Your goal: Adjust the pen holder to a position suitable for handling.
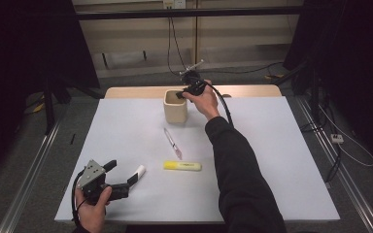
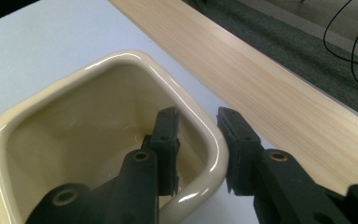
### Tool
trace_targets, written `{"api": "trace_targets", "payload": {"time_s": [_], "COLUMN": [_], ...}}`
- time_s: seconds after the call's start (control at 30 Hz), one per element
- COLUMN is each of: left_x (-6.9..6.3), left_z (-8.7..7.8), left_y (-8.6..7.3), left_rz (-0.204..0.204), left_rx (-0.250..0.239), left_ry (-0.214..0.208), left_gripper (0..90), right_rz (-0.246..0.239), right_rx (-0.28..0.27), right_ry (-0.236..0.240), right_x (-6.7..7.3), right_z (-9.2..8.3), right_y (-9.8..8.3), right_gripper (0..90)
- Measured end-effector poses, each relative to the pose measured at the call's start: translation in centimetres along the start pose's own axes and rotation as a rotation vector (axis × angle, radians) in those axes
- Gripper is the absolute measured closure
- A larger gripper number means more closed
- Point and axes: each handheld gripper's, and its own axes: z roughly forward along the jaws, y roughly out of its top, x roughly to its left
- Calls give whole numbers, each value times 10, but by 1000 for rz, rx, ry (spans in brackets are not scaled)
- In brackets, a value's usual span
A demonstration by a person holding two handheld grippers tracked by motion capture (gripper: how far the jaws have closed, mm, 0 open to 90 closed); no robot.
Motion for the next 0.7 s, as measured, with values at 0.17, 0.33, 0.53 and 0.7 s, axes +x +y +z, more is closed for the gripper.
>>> {"api": "trace_targets", "payload": {"time_s": [0.17, 0.33, 0.53, 0.7], "left_x": [0, 0, 0, 1], "left_z": [0, 0, 0, 0], "left_y": [0, 0, 0, -1], "left_rz": [-4, -7, -5, -12], "left_rx": [2, 7, 5, 10], "left_ry": [-6, -15, -12, -10], "left_gripper": [60, 60, 61, 60], "right_rz": [20, 20, 9, -5], "right_rx": [27, 39, 32, 19], "right_ry": [-4, -14, -4, 11], "right_x": [1, 1, 5, 11], "right_z": [-4, -6, -10, -18], "right_y": [2, 2, 4, 5], "right_gripper": [720, 726, 730, 736]}}
